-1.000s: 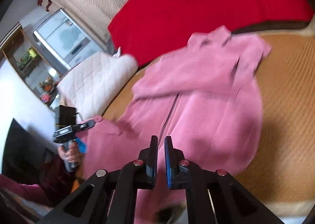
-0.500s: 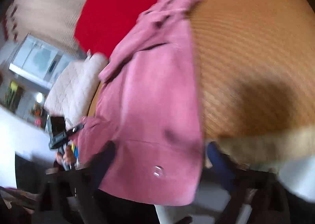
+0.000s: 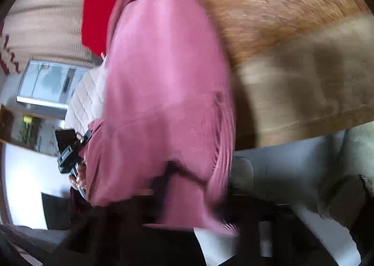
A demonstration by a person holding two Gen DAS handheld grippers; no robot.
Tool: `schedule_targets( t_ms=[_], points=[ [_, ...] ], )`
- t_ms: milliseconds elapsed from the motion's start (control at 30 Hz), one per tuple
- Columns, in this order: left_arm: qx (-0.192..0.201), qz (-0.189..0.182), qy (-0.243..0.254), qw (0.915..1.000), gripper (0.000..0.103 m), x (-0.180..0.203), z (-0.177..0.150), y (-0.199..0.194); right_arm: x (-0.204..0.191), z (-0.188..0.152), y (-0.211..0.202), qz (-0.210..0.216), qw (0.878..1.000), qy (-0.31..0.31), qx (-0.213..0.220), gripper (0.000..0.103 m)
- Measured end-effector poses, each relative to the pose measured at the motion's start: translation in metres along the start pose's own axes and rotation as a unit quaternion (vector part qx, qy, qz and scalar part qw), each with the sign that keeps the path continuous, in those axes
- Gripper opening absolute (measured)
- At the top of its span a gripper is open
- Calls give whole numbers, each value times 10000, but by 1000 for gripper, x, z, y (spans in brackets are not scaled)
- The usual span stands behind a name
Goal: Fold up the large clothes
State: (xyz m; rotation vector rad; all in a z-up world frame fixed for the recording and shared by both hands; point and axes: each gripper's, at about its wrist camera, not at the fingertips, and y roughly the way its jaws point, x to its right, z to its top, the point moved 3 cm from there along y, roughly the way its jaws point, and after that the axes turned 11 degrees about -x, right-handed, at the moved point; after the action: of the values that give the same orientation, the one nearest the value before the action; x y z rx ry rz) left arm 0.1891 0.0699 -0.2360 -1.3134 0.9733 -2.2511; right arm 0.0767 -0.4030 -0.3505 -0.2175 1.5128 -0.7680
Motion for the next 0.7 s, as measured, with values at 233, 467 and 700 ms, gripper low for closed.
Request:
schedule_targets(
  t_ms=[233, 467, 700],
  points=[
    [128, -161, 13, 9998, 8, 2, 10, -8, -87, 19, -47, -292, 9937, -859, 650, 13],
    [359, -131, -17, 9993, 8, 9, 77, -30, -150, 98, -86, -611, 9751, -1662, 1338, 12],
    [660, 133, -326, 9972, 9, -7, 220, -25, -147, 236, -124, -725, 9571, -1263, 2505, 12]
  ],
)
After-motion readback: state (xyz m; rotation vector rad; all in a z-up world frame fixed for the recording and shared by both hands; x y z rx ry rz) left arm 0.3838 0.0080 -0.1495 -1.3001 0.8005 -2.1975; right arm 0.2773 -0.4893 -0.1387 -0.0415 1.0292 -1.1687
